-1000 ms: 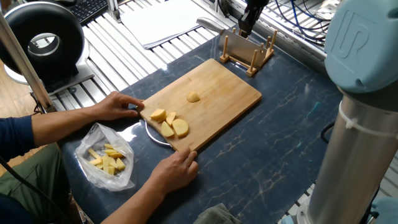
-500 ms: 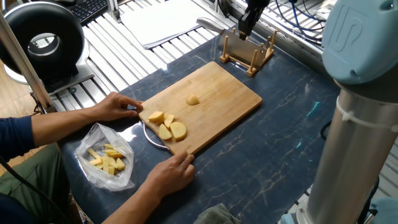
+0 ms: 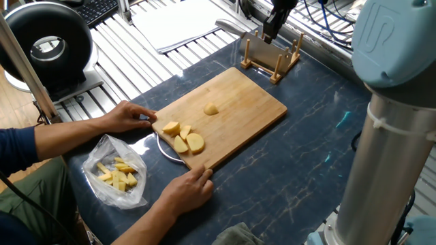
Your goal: Chop the potatoes
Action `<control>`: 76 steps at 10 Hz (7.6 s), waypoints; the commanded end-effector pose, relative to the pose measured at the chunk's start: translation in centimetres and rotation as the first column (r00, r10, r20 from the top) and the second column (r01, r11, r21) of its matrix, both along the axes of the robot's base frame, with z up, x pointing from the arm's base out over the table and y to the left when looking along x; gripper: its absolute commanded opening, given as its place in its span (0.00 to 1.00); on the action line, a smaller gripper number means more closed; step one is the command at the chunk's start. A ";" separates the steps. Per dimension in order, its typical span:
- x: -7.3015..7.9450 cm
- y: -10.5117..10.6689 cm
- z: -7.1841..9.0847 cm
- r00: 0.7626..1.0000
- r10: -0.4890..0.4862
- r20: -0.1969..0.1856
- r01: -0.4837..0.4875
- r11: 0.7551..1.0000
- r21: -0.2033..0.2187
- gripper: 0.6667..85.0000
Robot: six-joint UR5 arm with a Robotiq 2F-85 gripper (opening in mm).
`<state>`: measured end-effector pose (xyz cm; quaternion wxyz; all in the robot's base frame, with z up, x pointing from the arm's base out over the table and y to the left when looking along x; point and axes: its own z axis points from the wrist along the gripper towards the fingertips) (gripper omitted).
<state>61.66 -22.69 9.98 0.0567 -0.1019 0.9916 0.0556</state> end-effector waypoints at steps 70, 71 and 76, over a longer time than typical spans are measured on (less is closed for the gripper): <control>-8.7 4.0 6.3 0.978 -0.208 -0.036 0.200 0.967 -0.156 0.00; -8.7 5.8 5.9 0.968 -0.248 -0.029 0.243 0.963 -0.119 0.00; -5.7 9.0 3.9 0.970 -0.240 0.046 0.243 0.968 -0.055 0.00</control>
